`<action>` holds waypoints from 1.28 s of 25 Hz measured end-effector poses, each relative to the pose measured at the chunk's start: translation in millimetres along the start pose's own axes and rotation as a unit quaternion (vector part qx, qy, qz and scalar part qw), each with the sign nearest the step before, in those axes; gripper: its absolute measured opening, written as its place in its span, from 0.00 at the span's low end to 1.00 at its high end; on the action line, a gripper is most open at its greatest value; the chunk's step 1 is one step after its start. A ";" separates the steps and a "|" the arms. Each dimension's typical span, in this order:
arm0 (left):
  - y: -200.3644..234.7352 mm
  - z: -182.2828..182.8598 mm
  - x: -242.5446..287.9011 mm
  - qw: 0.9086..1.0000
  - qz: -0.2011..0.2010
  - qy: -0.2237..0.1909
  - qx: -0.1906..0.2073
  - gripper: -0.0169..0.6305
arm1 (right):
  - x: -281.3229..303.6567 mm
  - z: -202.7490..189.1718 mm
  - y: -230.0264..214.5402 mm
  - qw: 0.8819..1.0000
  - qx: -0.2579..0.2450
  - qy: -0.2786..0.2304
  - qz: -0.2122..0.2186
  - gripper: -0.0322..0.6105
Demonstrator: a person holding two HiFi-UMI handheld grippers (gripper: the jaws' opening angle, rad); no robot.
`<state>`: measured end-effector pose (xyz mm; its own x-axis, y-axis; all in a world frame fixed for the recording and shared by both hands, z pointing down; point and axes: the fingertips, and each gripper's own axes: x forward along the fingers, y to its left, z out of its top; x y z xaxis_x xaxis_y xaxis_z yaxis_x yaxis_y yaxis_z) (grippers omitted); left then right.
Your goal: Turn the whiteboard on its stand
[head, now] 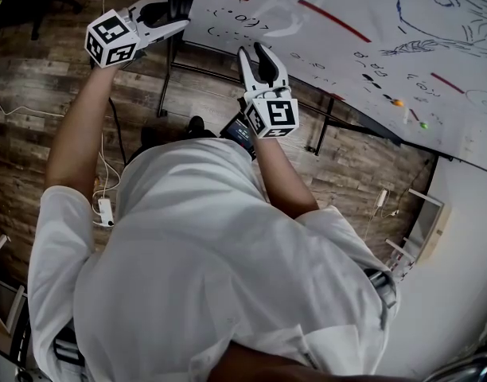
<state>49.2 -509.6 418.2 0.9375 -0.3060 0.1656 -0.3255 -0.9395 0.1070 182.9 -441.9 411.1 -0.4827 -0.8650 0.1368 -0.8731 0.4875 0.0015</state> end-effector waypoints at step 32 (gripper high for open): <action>-2.9 3.8 -72.4 0.992 0.120 -0.042 -0.013 0.33 | -40.0 2.3 14.9 0.999 0.010 -0.005 -0.038 0.25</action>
<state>-17.3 -485.3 402.2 0.8396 -0.5324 0.1079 -0.5420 -0.8345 0.0993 189.0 -400.3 403.4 -0.4164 -0.9002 0.1276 -0.9081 0.4187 -0.0089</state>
